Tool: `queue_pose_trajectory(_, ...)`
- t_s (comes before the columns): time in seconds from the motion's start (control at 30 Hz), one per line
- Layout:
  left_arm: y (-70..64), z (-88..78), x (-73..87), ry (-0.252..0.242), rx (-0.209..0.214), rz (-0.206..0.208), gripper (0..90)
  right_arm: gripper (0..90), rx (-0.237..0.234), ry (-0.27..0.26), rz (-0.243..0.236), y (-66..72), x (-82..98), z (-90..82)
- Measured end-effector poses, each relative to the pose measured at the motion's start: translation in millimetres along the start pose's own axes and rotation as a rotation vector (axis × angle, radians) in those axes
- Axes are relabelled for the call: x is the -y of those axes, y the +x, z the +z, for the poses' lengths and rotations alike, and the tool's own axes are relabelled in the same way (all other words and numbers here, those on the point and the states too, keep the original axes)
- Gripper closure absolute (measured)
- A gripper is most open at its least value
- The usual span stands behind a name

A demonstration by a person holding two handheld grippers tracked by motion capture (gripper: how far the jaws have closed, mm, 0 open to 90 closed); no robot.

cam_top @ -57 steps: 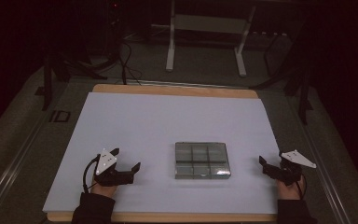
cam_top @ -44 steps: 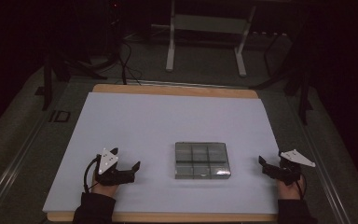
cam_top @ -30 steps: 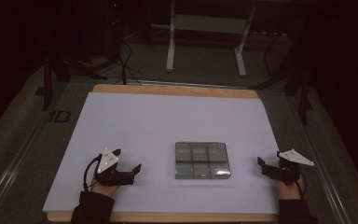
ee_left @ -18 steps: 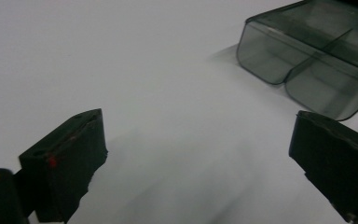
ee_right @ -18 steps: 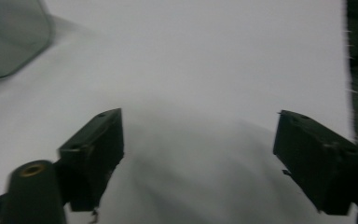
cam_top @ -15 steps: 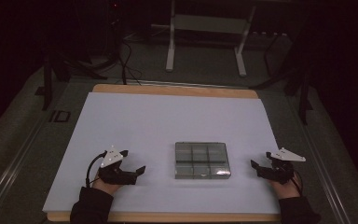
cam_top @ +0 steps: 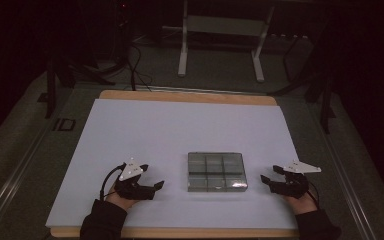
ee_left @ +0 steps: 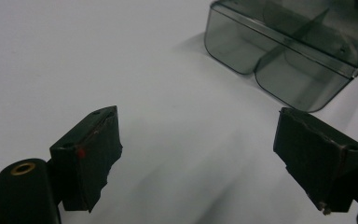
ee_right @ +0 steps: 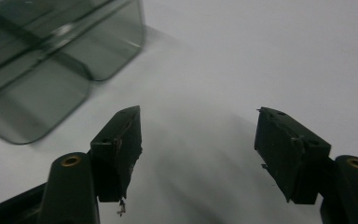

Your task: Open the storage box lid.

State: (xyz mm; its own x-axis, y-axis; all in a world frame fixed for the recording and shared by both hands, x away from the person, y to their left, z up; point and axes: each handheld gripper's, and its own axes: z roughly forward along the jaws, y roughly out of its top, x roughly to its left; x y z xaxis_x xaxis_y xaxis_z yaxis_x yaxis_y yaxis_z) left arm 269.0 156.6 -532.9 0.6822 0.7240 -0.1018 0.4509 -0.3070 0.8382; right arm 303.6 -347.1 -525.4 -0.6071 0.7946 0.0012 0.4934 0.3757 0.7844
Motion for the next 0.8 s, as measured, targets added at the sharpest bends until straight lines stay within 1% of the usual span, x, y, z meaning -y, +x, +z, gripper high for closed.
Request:
queue_pose_trajectory(0.03, 0.0, 0.0, 0.0, 0.0, 0.0, 0.0, 16.3, 32.2, 0.0, 0.0, 0.0, 0.0, 0.0, 0.0)
queue_pose_trajectory(0.1, -3.2, 2.7, -1.7, 0.006, 0.016, 0.004, 16.7, 33.8, -0.02, -0.001, -0.023, 4.6, -1.8, 0.8)
queue_pose_trajectory(0.13, -4.3, 3.6, -2.2, 0.009, 0.022, 0.006, 17.0, 34.2, -0.023, 0.001, -0.031, 6.4, -2.4, 1.6)
queue_pose_trajectory(0.2, -7.7, 6.1, -3.4, 0.012, 0.028, 0.009, 19.8, 34.4, -0.04, 0.005, -0.041, 9.7, -3.7, 2.9)
queue_pose_trajectory(0.33, -15.3, 13.0, -6.2, 0.037, 0.05, 0.024, 23.5, 40.1, -0.069, 0.001, -0.049, 14.2, -5.0, 4.6)
queue_pose_trajectory(0.4, -17.6, 15.7, -7.5, 0.045, 0.051, 0.032, 26.8, 42.7, -0.081, -0.002, -0.049, 15.4, -4.6, 5.7)
queue_pose_trajectory(0.43, -18.7, 17.3, -8.3, 0.044, 0.057, 0.035, 29.9, 45.0, -0.085, -0.004, -0.05, 15.7, -4.3, 6.2)
queue_pose_trajectory(0.47, -19.3, 18.2, -8.8, 0.044, 0.059, 0.036, 33.6, 49.5, -0.095, -0.003, -0.051, 15.9, -3.7, 6.9)
queue_pose_trajectory(0.5, -19.9, 19.6, -9.6, 0.044, 0.066, 0.041, 35.2, 52.6, -0.102, -0.002, -0.051, 16.0, -3.3, 7.4)
queue_pose_trajectory(0.53, -20.3, 20.3, -9.8, 0.042, 0.07, 0.047, 39.9, 56.1, -0.11, 0.006, -0.059, 16.2, -2.5, 8.1)
queue_pose_trajectory(0.57, -21.0, 21.8, -10.2, 0.041, 0.079, 0.063, 42.3, 57.8, -0.115, 0.01, -0.065, 16.2, -2.2, 8.5)
queue_pose_trajectory(0.6, -21.7, 23.1, -10.7, 0.045, 0.086, 0.068, 45.6, 61.3, -0.123, 0.015, -0.073, 17.0, -1.7, 9.0)
queue_pose_trajectory(0.63, -21.7, 23.1, -10.7, 0.045, 0.086, 0.068, 48.2, 61.3, -0.123, 0.015, -0.073, 17.0, -1.7, 9.0)
queue_pose_trajectory(0.67, -23.3, 26.0, -11.6, 0.051, 0.101, 0.08, 48.2, 63.3, -0.128, 0.019, -0.081, 17.7, -1.5, 9.4)
queue_pose_trajectory(0.7, -24.3, 27.8, -12.7, 0.056, 0.115, 0.085, 54.2, 67.3, -0.147, 0.028, -0.085, 19.1, -1.6, 10.4)
queue_pose_trajectory(0.73, -24.8, 28.7, -13.3, 0.056, 0.119, 0.083, 58.8, 69.9, -0.156, 0.032, -0.097, 20.5, -1.9, 11.6)
queue_pose_trajectory(0.8, -25.8, 30.5, -14.6, 0.053, 0.134, 0.077, 63.5, 73.1, -0.165, 0.035, -0.1, 22.3, -2.1, 12.4)
